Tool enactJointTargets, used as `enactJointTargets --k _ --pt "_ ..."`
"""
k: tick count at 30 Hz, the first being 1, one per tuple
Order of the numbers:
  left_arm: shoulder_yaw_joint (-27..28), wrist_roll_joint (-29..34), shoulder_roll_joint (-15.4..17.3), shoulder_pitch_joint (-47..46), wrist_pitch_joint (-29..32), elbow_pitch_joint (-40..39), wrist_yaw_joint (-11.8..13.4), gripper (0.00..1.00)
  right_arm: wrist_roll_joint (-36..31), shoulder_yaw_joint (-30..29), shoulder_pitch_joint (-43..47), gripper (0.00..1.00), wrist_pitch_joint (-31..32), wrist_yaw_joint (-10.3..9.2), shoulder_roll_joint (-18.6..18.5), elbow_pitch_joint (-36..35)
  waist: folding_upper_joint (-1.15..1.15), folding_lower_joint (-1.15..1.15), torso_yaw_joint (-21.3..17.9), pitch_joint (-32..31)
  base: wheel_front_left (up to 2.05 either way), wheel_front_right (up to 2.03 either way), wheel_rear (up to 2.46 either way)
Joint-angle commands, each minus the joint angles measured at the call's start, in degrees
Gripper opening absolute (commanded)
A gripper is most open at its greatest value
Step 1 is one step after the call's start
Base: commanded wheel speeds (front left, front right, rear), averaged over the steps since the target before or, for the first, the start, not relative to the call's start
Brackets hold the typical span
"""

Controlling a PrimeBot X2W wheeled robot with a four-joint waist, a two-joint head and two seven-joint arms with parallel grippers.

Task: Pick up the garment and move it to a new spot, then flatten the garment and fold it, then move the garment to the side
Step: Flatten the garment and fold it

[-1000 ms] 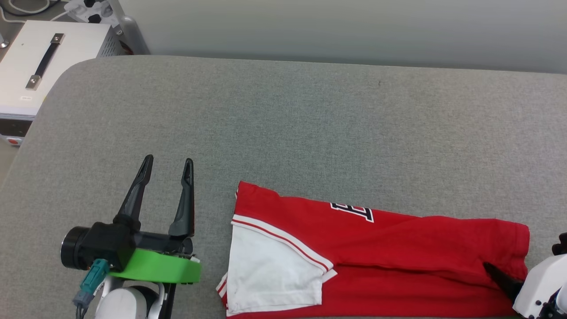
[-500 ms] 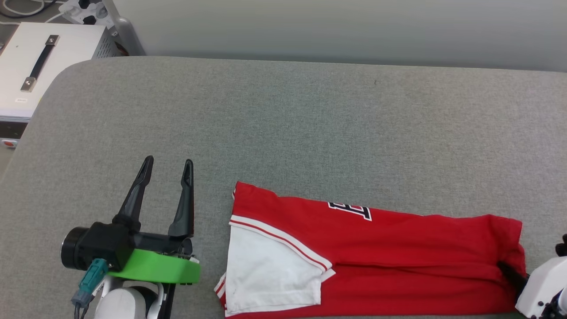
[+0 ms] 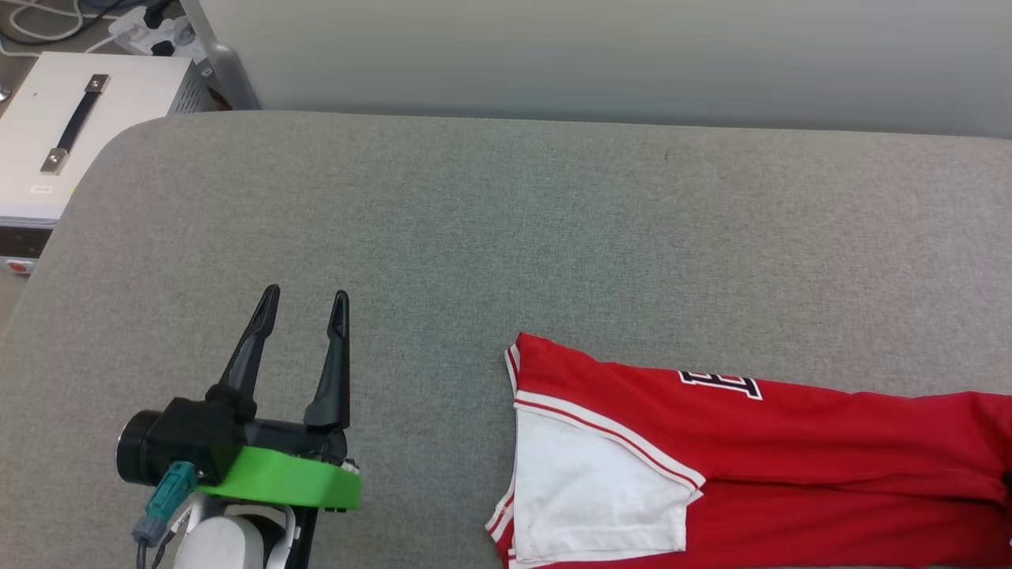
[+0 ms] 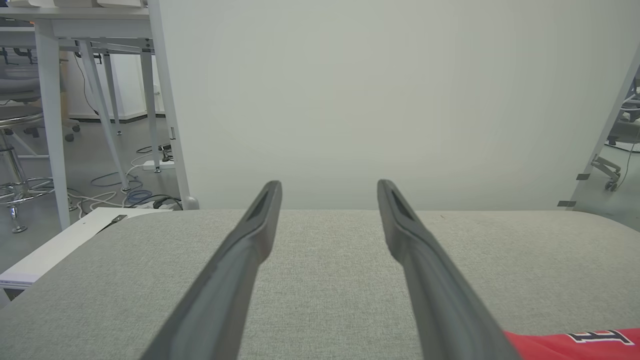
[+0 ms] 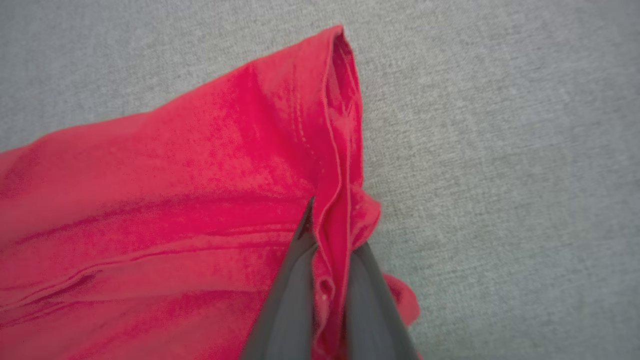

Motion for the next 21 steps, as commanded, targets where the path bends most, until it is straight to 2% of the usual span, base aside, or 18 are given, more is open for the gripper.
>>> enactJointTargets --k 1,7,14,18,21 --pt "-0.2 -0.3 0.1 1.3 -0.3 0.2 -0.2 1.00 -0.4 -0.3 0.4 0.00 0.3 -0.47 0.4 -0.8 0.00 0.00 -0.2 -0.8 0.00 0.00 0.00" --pt "-0.4 -0.6 -0.2 2.6 -0.3 0.8 -0.2 1.00 -0.8 -0.3 3.2 0.00 2.1 -0.47 2.6 -6.9 0.00 0.00 -0.5 -3.4 0.00 0.00 0.00" --pt "-0.2 -1.0 -0.3 3.7 -0.3 0.9 -0.2 1.00 -1.4 0.8 8.4 0.00 5.7 -0.47 5.4 -17.2 0.00 0.00 -0.3 -5.8 0.00 0.00 0.00" --pt "0.2 -1.1 -0.7 4.5 -0.3 0.8 -0.2 1.00 -1.9 2.0 10.6 0.00 8.9 -0.47 8.0 -23.5 0.00 0.00 0.0 -6.6 0.00 0.00 0.00" --pt "0.1 -1.2 -0.9 4.9 -0.3 0.8 -0.2 1.00 -2.1 3.0 11.7 0.00 11.2 -0.47 11.3 -27.9 0.00 0.00 0.4 -6.9 0.00 0.00 0.00"
